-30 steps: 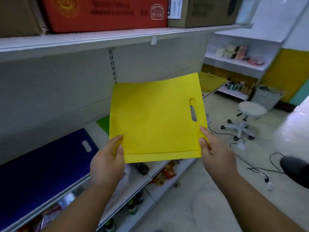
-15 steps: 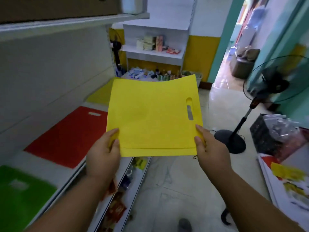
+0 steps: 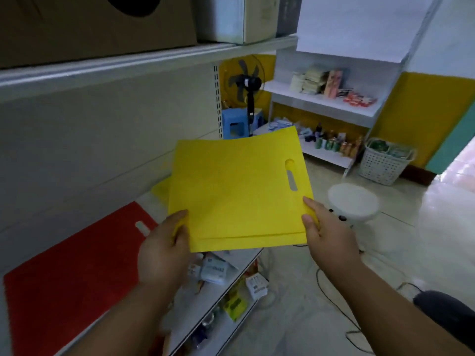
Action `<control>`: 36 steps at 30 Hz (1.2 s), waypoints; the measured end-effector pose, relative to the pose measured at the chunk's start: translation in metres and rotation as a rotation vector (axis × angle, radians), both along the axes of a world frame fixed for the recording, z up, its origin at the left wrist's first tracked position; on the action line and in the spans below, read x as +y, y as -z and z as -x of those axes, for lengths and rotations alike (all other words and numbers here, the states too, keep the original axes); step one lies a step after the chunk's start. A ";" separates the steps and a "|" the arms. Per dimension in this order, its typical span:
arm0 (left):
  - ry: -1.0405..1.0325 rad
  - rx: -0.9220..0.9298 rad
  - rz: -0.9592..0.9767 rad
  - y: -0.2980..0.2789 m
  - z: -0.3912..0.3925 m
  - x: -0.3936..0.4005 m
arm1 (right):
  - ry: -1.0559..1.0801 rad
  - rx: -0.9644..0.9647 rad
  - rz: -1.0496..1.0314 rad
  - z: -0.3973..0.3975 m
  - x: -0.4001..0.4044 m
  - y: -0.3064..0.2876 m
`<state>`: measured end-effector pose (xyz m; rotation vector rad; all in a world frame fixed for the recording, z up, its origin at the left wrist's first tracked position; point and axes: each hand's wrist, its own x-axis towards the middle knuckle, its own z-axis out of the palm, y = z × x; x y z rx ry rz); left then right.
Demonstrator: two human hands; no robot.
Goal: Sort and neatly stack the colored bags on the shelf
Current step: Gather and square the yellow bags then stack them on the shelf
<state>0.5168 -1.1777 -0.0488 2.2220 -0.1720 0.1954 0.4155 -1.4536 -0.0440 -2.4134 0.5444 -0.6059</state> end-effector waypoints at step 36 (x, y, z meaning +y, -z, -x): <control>-0.603 0.381 -0.642 0.048 -0.100 -0.133 | -0.814 0.331 0.604 -0.321 -0.125 0.049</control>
